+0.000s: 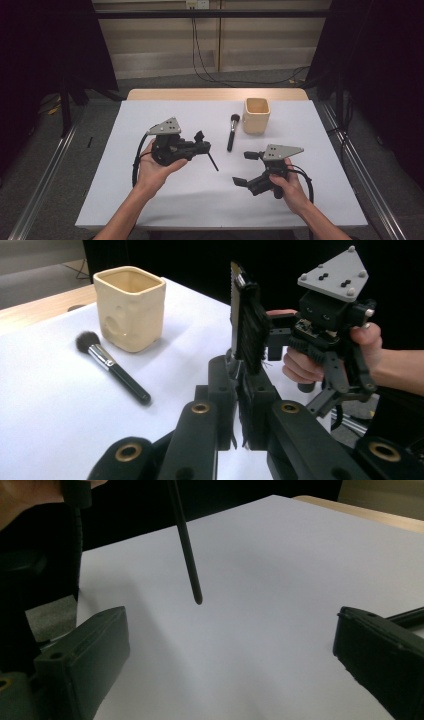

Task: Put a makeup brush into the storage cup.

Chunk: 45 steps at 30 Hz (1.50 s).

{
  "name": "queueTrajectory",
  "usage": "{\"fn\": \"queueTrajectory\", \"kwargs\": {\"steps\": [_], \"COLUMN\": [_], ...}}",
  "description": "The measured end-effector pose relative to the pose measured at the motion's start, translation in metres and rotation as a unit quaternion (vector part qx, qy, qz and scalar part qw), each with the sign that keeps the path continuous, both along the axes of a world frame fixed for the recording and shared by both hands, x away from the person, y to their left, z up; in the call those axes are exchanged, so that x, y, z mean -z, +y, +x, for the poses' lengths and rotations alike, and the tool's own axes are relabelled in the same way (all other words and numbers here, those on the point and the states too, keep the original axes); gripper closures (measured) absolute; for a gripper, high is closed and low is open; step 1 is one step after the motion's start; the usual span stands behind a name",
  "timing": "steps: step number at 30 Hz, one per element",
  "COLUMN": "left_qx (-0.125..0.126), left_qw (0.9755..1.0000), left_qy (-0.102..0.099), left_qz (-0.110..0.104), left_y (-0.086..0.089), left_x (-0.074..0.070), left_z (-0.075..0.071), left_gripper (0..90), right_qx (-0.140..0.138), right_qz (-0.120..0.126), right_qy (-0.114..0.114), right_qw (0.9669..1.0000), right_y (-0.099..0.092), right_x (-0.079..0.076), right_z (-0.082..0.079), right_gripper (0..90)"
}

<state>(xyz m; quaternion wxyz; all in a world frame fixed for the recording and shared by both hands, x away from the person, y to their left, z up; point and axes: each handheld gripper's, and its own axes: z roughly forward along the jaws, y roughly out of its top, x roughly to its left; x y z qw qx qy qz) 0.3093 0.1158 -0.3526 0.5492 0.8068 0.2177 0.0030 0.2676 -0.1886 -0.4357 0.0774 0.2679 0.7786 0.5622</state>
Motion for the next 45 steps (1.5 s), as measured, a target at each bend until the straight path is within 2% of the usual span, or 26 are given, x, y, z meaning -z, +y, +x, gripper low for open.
{"fn": "queueTrajectory", "kwargs": {"steps": [2,5,10,14,17,23,25,28,32,35,37,40,43,45], "left_qx": [0.003,0.005,0.014,0.013,0.020,0.030,0.032,0.031,0.029,0.029,0.028,0.031,0.032,0.031], "left_qw": [0.9999,0.9995,0.9989,0.9983,0.9979,0.9967,0.9965,0.9967,0.9966,0.9966,0.9966,0.9969,0.9965,0.9965], "left_qy": [0.004,0.004,0.012,0.015,0.019,0.028,0.032,0.032,0.032,0.032,0.033,0.037,0.039,0.041], "left_qz": [0.015,0.031,0.043,0.055,0.059,0.070,0.070,0.068,0.069,0.071,0.070,0.063,0.067,0.066], "left_y": [-0.003,-0.006,-0.009,-0.012,-0.015,-0.022,-0.024,-0.027,-0.030,-0.030,-0.030,-0.029,-0.030,-0.029], "left_x": [0.000,-0.002,-0.004,-0.001,0.001,0.004,0.007,0.011,0.013,0.013,0.014,0.017,0.020,0.022], "left_z": [0.001,0.002,0.004,0.006,0.006,0.008,0.008,0.006,0.006,0.006,0.006,0.005,0.004,0.005], "left_gripper": [85.5,85.5,85.5,85.5,85.5,85.5,85.5,85.5,85.5,85.5,85.5,85.5,85.5,85.5], "right_qx": [-0.010,-0.006,-0.004,-0.013,-0.011,-0.017,-0.021,-0.043,-0.037,-0.042,-0.040,-0.040,-0.037,-0.033], "right_qz": [0.001,0.001,0.003,-0.008,-0.015,0.004,0.010,0.010,0.004,-0.007,-0.011,-0.007,-0.006,-0.007], "right_qy": [0.005,0.006,-0.004,-0.004,-0.018,-0.032,-0.028,-0.022,-0.013,-0.015,-0.019,-0.013,-0.005,-0.013], "right_qw": [0.9999,1.0000,1.0000,0.9999,0.9997,0.9993,0.9994,0.9988,0.9992,0.9990,0.9989,0.9991,0.9993,0.9993], "right_y": [0.001,0.002,0.004,0.009,0.012,0.016,0.020,0.026,0.036,0.041,0.043,0.044,0.044,0.044], "right_x": [0.000,0.000,-0.001,-0.002,-0.004,-0.004,-0.004,-0.003,-0.003,-0.004,-0.004,-0.002,0.002,0.002], "right_z": [0.000,-0.001,-0.001,-0.002,-0.004,0.001,0.002,0.000,0.001,0.003,0.004,0.005,0.007,0.006], "right_gripper": [2.0,2.2,3.3,2.2,2.8,7.5,7.9,8.8,11.3,10.7,14.8,23.1,32.3,36.3]}}
